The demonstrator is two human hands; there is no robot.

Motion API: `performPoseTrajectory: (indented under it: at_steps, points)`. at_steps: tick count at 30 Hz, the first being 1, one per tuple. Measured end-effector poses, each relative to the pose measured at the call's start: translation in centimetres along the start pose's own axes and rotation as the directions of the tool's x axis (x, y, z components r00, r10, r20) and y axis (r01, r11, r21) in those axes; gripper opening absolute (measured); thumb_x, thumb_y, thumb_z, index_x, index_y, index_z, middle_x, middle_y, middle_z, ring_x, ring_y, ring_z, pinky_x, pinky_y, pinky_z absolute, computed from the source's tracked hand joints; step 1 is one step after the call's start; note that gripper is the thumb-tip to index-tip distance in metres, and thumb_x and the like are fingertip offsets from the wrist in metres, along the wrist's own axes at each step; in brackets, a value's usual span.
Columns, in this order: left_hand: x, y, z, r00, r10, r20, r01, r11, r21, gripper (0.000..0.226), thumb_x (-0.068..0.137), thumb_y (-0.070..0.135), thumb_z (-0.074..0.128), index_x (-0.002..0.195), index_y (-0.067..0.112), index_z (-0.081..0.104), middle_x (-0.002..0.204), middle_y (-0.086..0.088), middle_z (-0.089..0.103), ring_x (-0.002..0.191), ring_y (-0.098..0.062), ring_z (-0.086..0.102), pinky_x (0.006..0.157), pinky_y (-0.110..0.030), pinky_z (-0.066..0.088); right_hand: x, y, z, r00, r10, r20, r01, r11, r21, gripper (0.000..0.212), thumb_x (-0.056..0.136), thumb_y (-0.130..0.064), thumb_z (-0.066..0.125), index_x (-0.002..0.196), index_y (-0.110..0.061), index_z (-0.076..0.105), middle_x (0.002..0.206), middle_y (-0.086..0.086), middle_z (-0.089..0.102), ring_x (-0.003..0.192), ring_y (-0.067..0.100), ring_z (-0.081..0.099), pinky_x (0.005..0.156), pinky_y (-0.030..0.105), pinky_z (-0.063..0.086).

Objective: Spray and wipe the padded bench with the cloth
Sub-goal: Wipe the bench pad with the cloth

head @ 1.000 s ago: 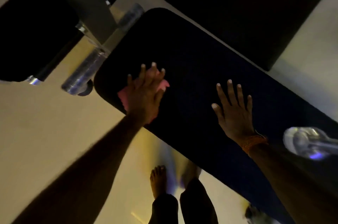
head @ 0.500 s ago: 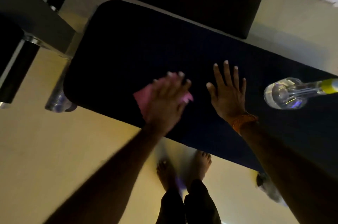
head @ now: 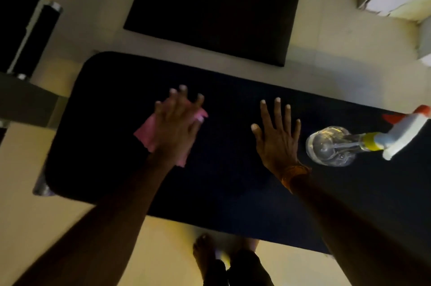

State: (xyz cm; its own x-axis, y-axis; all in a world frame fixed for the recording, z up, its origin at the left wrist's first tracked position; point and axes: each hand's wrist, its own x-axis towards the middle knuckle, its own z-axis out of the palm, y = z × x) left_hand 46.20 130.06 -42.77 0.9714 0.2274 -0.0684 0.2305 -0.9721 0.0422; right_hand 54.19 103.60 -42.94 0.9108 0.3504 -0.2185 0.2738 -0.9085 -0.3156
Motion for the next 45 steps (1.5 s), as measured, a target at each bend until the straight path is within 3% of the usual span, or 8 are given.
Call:
performPoseTrajectory:
  at_steps: [12,17,22,27,31,36,41,45]
  points:
    - [10.3,3.1,-1.3,0.988,0.136,0.074,-0.132,0.989,-0.061,0.061,0.103,0.044,0.038,0.160,0.040,0.016,0.172,-0.009,0.005,0.157,-0.037,0.002,0.122,-0.065,0.011,0.2,-0.6,-0.1,0.995,0.096,-0.023,-0.096,0.995,-0.005,0.067,0.104,-0.058,0.015,0.165,-0.029,0.011,0.174,0.005,0.000,0.160,0.032,-0.002,0.125,0.061,0.006]
    - [7.7,5.3,0.0,0.783,0.620,0.060,-0.618,0.785,-0.049,0.063,0.102,0.045,0.038,0.161,0.039,0.017,0.172,-0.005,0.006,0.158,-0.033,0.003,0.126,-0.059,0.009,-2.8,-1.3,0.2,0.991,0.135,-0.019,-0.134,0.991,0.028,0.067,0.106,-0.056,0.019,0.165,-0.026,0.010,0.174,0.005,-0.001,0.160,0.029,-0.003,0.127,0.059,0.010]
    - [12.7,6.5,-0.7,0.965,0.244,0.101,-0.234,0.967,-0.103,0.062,0.104,0.044,0.038,0.160,0.042,0.011,0.171,-0.017,0.000,0.157,-0.039,-0.001,0.126,-0.059,0.008,-6.8,-0.6,1.1,0.996,0.090,-0.002,-0.090,0.996,0.018,0.067,0.107,-0.053,0.024,0.165,-0.024,0.008,0.174,0.002,-0.003,0.160,0.025,-0.005,0.129,0.052,0.007]
    - [8.1,8.9,-0.9,0.631,0.766,0.123,-0.763,0.641,-0.080,0.062,0.103,0.045,0.037,0.161,0.041,0.013,0.172,-0.010,-0.001,0.158,-0.033,-0.003,0.126,-0.058,0.004,-10.7,0.1,1.0,0.983,0.177,0.045,-0.178,0.984,0.020,0.068,0.106,-0.052,0.027,0.165,-0.028,0.002,0.173,-0.004,-0.010,0.159,0.022,-0.013,0.129,0.048,-0.002]
    - [13.2,10.7,-1.4,0.936,0.342,0.086,-0.335,0.939,-0.083,0.058,0.101,0.052,0.024,0.158,0.044,0.014,0.170,-0.018,0.002,0.157,-0.040,0.001,0.123,-0.065,0.010,-12.6,1.1,1.1,0.972,0.226,0.060,-0.227,0.974,0.022,0.068,0.105,-0.055,0.021,0.164,-0.032,-0.002,0.173,-0.004,-0.013,0.159,0.023,-0.015,0.128,0.048,-0.007]
    - [6.8,14.8,-0.4,0.475,0.872,0.117,-0.867,0.487,-0.110,0.062,0.101,0.040,0.047,0.159,0.040,0.024,0.171,-0.012,0.010,0.158,-0.034,0.006,0.126,-0.054,0.008,-14.3,2.0,2.1,0.926,0.377,-0.007,-0.376,0.926,0.042,0.067,0.105,-0.057,0.020,0.165,-0.032,0.002,0.173,0.000,-0.008,0.159,0.024,-0.011,0.129,0.052,-0.003]
    - [11.4,16.3,-0.7,0.881,0.464,0.090,-0.454,0.884,-0.114,0.060,0.104,0.043,0.042,0.159,0.043,0.020,0.170,-0.021,-0.003,0.157,-0.040,-0.003,0.126,-0.057,0.006,-15.2,3.2,2.2,0.913,0.408,0.015,-0.409,0.912,0.025,0.067,0.105,-0.060,0.015,0.163,-0.036,-0.006,0.172,-0.001,-0.014,0.158,0.024,-0.017,0.127,0.056,-0.007]
    - [4.1,16.4,-0.7,0.585,0.801,0.126,-0.779,0.598,-0.188,0.065,0.103,0.040,0.043,0.161,0.036,0.016,0.171,-0.015,0.000,0.158,-0.034,-0.002,0.127,-0.052,0.009,-15.8,3.8,2.0,0.892,0.451,-0.014,-0.449,0.890,0.073,0.066,0.105,-0.059,0.015,0.164,-0.035,-0.002,0.173,0.000,-0.011,0.159,0.025,-0.015,0.128,0.055,-0.003]
